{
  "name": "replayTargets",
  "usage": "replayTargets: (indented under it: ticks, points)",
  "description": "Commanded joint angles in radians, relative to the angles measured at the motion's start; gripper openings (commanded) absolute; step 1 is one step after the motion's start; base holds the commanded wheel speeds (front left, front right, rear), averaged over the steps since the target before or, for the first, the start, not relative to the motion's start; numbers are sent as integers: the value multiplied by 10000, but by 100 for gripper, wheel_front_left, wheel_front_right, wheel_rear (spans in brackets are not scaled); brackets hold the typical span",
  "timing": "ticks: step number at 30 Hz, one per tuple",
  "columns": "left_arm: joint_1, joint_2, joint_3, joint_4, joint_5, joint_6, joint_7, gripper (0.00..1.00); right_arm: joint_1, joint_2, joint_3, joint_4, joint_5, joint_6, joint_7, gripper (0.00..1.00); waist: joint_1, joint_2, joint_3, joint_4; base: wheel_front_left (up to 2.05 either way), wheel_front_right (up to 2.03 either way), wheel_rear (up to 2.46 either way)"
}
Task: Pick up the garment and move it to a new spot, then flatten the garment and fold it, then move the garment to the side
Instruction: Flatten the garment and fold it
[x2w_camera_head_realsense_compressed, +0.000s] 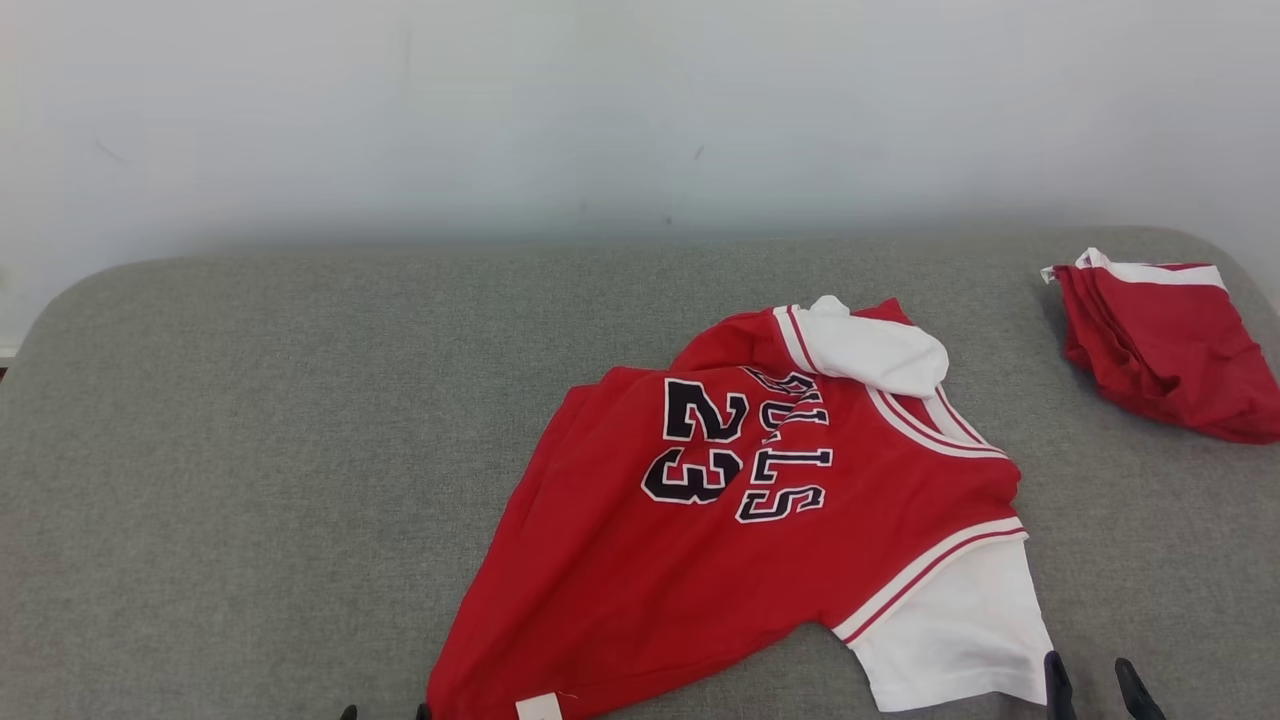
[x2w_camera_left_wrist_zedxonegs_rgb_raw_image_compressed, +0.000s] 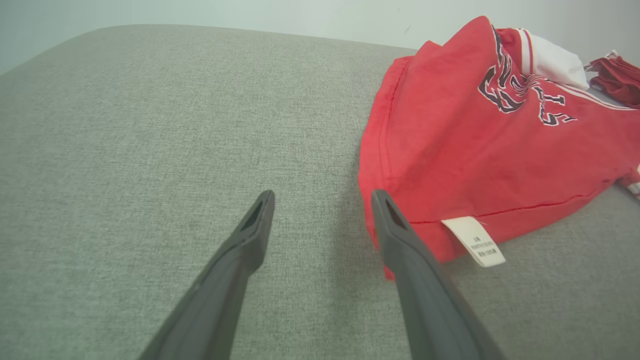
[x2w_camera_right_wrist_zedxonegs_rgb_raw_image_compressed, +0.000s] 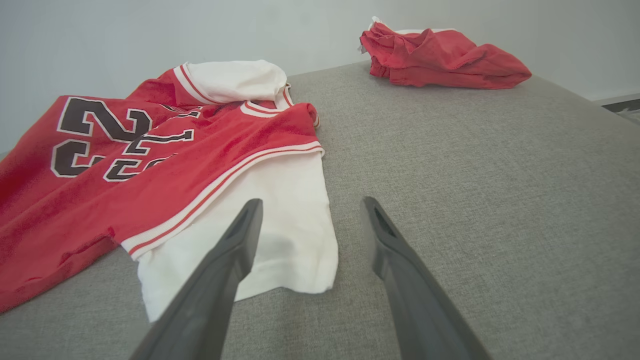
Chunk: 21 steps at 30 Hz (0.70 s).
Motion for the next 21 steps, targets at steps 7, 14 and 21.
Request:
replayTargets:
  ticks: [7, 14, 21]
  points:
    - [-266, 62, -491, 124, 41, -228, -26, 100, -303, -415, 258, 737, 202, -27, 128, 100, 0, 0, 158, -98, 0, 0, 0]
    - [-909, 174, -977, 811, -123, -300, 141, 100, -940, -647, 653, 1694, 286, -27, 381, 100, 0, 0, 385, -95, 0, 0, 0]
    - [-1370, 151, -1199, 1286, -504, -348, 174, 0, -1538, -611, 1044, 2836, 420, -27, 570, 0, 0, 0, 463, -67, 0, 0, 0]
